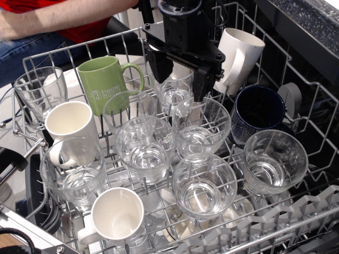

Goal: Pick up green mug

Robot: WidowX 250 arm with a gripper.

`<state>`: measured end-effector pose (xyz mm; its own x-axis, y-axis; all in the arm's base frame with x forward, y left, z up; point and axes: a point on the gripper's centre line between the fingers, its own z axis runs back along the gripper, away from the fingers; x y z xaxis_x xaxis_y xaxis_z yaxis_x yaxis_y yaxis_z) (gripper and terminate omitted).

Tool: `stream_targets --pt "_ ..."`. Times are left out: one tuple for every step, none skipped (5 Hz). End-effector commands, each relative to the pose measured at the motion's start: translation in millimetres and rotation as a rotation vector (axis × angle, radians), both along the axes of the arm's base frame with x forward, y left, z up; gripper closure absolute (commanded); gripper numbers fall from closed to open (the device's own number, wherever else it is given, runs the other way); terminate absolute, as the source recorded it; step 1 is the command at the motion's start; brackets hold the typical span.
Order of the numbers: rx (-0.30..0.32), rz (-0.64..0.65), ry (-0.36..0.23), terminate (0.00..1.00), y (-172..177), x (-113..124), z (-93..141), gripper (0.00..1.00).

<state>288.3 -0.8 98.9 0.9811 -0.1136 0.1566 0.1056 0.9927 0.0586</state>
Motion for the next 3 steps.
stream_targets --pt "0.0 0.0 0.0 0.0 0.0 0.0 0.0 0.0" --pt "-0.042 -0.005 -0.039 0.0 18.8 32.8 14.7 0.0" --pt "-0.024 -0.031 -0.034 0.0 45.8 62.3 18.9 0.0"
